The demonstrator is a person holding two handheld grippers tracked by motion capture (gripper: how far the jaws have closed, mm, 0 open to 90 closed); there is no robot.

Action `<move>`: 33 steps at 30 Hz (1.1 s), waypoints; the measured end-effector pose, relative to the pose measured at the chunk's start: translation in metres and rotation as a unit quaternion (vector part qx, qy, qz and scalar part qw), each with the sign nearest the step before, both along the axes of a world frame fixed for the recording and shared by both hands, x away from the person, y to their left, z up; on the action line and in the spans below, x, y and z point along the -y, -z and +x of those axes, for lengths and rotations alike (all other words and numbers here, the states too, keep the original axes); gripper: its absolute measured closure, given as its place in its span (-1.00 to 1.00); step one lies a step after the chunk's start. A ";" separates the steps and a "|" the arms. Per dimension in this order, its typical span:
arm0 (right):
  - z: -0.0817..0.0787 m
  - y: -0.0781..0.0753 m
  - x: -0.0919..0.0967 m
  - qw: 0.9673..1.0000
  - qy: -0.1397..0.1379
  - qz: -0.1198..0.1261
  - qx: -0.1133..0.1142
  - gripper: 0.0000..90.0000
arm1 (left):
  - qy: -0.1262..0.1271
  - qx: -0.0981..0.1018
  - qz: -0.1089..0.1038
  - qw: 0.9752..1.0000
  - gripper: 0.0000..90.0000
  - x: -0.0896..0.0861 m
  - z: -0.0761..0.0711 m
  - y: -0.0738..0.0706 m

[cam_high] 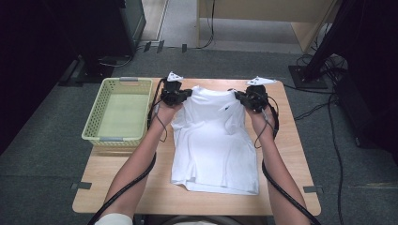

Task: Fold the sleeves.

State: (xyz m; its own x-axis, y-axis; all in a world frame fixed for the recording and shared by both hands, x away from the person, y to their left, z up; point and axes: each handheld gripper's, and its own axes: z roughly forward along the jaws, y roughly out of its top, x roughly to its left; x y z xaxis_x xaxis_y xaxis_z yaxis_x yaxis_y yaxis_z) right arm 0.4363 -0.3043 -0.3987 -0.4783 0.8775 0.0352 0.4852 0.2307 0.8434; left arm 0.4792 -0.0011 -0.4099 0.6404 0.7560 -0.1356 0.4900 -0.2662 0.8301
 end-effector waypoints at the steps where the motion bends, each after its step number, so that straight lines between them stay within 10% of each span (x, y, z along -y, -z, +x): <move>1: -0.001 0.002 0.000 1.000 -0.002 -0.003 -0.004 0.94 | 0.000 -0.007 -0.001 1.000 1.00 -0.001 0.000 0.003; 33: -0.034 0.056 0.001 0.997 -0.027 -0.021 -0.067 0.94 | 0.021 -0.050 0.038 0.998 1.00 0.001 -0.036 0.046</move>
